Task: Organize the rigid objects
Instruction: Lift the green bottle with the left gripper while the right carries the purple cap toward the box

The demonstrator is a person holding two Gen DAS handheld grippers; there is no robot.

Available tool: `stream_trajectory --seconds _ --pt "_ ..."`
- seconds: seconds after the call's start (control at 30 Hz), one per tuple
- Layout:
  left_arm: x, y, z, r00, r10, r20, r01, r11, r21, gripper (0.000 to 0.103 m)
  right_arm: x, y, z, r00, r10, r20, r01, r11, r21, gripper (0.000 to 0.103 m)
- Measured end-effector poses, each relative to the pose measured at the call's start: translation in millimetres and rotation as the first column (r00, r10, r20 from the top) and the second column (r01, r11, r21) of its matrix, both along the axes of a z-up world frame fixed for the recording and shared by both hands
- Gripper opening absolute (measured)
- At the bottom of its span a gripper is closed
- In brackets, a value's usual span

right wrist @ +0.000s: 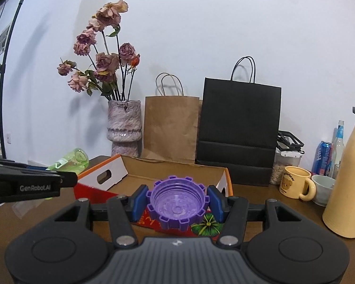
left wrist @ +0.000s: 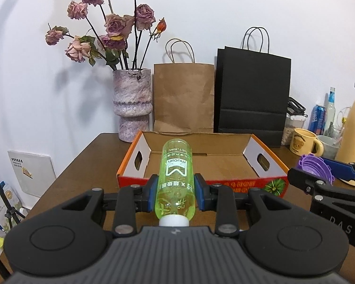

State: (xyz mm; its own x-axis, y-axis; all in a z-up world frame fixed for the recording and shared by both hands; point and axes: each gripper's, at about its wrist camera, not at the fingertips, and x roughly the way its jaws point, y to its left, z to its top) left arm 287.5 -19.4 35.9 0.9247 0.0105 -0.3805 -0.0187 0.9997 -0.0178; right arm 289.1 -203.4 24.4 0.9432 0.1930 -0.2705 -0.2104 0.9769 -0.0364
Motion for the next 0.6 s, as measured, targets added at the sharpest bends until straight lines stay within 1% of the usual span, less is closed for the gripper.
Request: stream_trajectory --seconds 0.6 --pt "74.0 0.6 9.6 0.999 0.042 -0.001 -0.042 0.999 -0.027 0.032 83.3 2.2 12.4 1.0 -0.007 0.0 0.007 0.999 0.039 0.053"
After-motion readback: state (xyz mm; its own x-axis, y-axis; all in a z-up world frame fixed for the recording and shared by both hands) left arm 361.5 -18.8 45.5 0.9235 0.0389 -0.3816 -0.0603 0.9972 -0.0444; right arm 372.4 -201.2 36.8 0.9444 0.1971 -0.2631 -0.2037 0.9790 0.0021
